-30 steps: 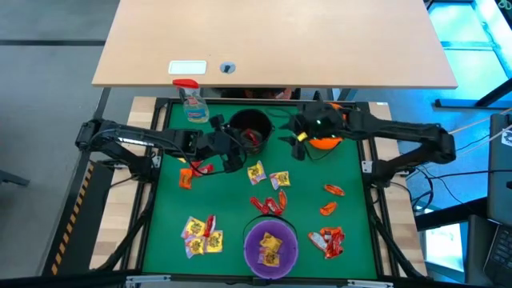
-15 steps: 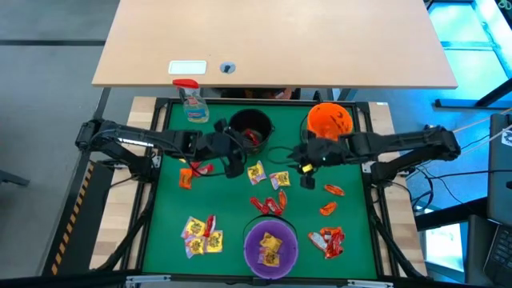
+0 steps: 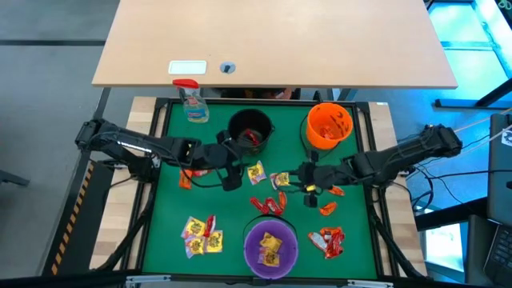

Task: Sort candy
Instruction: Put the red chocolate into the black bucket

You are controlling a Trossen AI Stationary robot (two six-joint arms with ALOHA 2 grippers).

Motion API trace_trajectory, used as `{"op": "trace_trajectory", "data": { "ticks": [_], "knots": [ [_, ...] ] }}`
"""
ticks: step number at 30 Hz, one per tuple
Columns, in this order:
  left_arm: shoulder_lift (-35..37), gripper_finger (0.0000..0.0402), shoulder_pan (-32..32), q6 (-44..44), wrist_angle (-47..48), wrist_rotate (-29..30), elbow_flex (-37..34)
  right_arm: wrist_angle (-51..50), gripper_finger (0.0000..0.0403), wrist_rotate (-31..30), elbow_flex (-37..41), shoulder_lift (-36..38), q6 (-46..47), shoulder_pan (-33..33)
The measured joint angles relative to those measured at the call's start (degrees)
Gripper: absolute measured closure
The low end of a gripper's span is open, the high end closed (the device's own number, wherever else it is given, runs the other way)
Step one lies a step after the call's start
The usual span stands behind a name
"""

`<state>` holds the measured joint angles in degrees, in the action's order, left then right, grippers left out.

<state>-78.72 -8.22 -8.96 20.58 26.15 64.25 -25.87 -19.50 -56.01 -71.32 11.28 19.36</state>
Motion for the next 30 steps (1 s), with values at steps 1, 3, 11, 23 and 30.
{"op": "trace_trajectory", "data": {
  "ticks": [1, 3, 11, 23, 30],
  "knots": [
    [0.00, 0.0205, -0.26, -0.04, -0.26, 0.05, 0.00, 0.39, 0.0272, -0.94, 0.37, 0.64, 0.56, 0.85],
    [0.00, 0.0205, -0.78, -0.09, -1.41, 0.12, 0.00, 0.30, 0.0272, -3.24, 1.18, 1.92, 1.73, 2.62],
    [0.00, 0.0205, -1.97, 0.40, -2.29, 0.07, 0.00, 0.44, 0.0272, -11.08, 3.85, 5.71, 5.32, 9.00],
    [0.00, 0.0205, -2.00, -0.70, 8.10, -3.56, 0.00, 3.93, 0.0272, -15.39, 9.27, 5.67, 9.97, 15.08],
    [0.02, 0.0205, -2.38, -2.73, 19.24, -4.98, 0.11, 4.66, 0.0272, -16.97, 14.38, 5.67, 14.27, 16.28]
  ]
}}
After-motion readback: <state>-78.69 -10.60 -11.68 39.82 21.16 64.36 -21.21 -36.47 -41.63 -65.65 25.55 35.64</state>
